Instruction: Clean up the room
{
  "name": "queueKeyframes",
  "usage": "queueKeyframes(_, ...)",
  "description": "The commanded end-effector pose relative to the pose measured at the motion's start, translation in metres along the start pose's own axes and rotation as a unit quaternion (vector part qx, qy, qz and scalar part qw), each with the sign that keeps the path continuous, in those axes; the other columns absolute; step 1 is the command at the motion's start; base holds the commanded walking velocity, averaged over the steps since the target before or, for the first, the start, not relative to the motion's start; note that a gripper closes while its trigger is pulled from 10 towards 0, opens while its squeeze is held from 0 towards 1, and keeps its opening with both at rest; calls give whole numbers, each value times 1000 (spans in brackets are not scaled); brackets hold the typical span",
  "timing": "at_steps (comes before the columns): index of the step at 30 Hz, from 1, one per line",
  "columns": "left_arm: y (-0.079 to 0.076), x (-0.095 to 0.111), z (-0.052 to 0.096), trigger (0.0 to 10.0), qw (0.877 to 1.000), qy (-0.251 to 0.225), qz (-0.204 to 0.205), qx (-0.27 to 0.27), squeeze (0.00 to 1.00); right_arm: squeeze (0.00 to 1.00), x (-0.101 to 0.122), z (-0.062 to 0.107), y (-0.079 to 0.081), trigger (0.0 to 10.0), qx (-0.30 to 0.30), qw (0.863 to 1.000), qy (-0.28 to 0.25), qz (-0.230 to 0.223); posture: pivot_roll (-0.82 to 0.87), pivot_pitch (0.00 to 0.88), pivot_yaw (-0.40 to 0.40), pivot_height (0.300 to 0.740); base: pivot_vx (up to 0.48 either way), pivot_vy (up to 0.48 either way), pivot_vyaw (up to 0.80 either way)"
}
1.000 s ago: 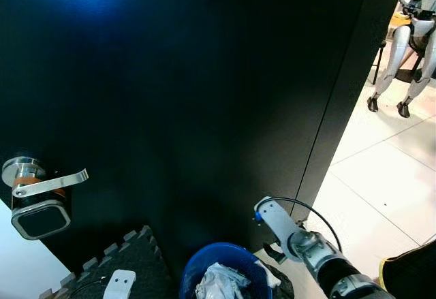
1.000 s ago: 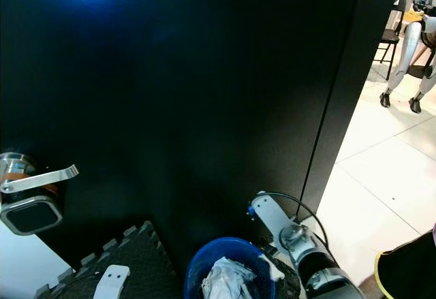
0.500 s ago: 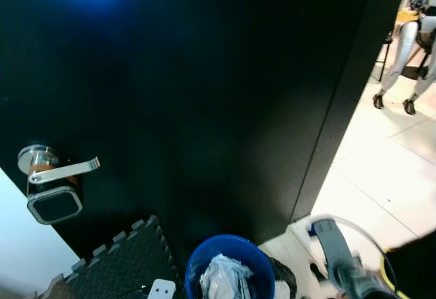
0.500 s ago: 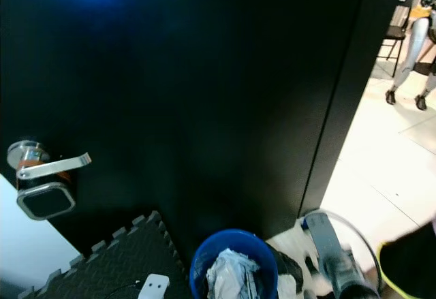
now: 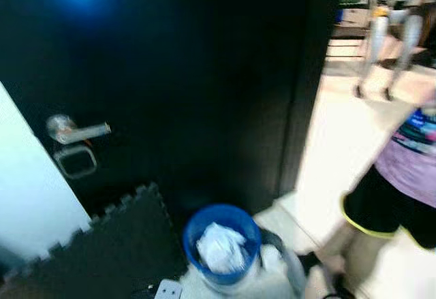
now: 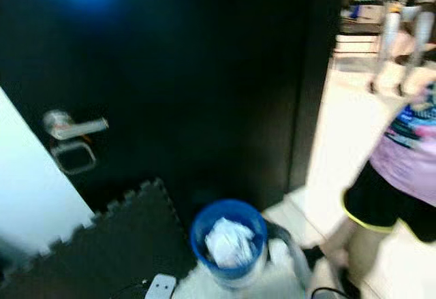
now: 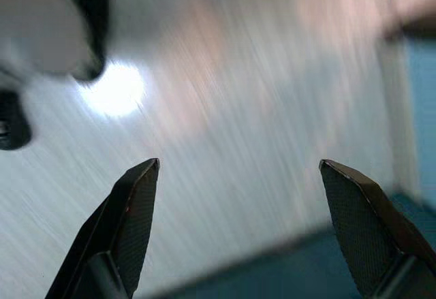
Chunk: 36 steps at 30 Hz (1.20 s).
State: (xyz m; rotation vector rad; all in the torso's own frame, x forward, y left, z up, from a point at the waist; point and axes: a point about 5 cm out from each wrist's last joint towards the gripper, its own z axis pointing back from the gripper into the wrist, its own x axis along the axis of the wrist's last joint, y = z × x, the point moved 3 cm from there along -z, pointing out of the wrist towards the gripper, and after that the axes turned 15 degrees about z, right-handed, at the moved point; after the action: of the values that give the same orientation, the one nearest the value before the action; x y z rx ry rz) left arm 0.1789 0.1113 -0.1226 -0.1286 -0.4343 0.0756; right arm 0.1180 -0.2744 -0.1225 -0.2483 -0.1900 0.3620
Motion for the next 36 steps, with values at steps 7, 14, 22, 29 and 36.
queueKeyframes(7, 5, -13, 1, 10000, 1000, 16, -1, 2, 0, 0, -6, -2, 18, 10000, 12, 1000, 1, -11, -84, 0, 63, 720, -480, 0, 0)
queueKeyframes(14, 5, -14, 1, 10000, 1000, 19, 0, 2, 0, 0, -25, -1, 20, 10000, 11, 1000, 13, -2, -84, 0, 58, 720, -480, 0, -708)
queueKeyframes(22, 4, -13, 1, 10000, 1000, 14, 5, 0, 0, 0, -36, 0, 15, 10000, 4, 1000, 22, 16, -84, 0, 58, 720, -353, 0, -712)
queueKeyframes(29, 4, -12, 1, 10000, 1000, 11, 2, 1, 0, 0, -35, 0, 13, 10000, -7, 1000, 18, 13, -86, 0, 54, 720, 0, 0, -701)
queueKeyframes(36, 3, -8, 1, 10000, 1000, -1, -10, 1, 0, 0, -9, 1, -11, 10000, -49, 999, -14, -1, -90, 0, 45, 720, 0, 0, -700)
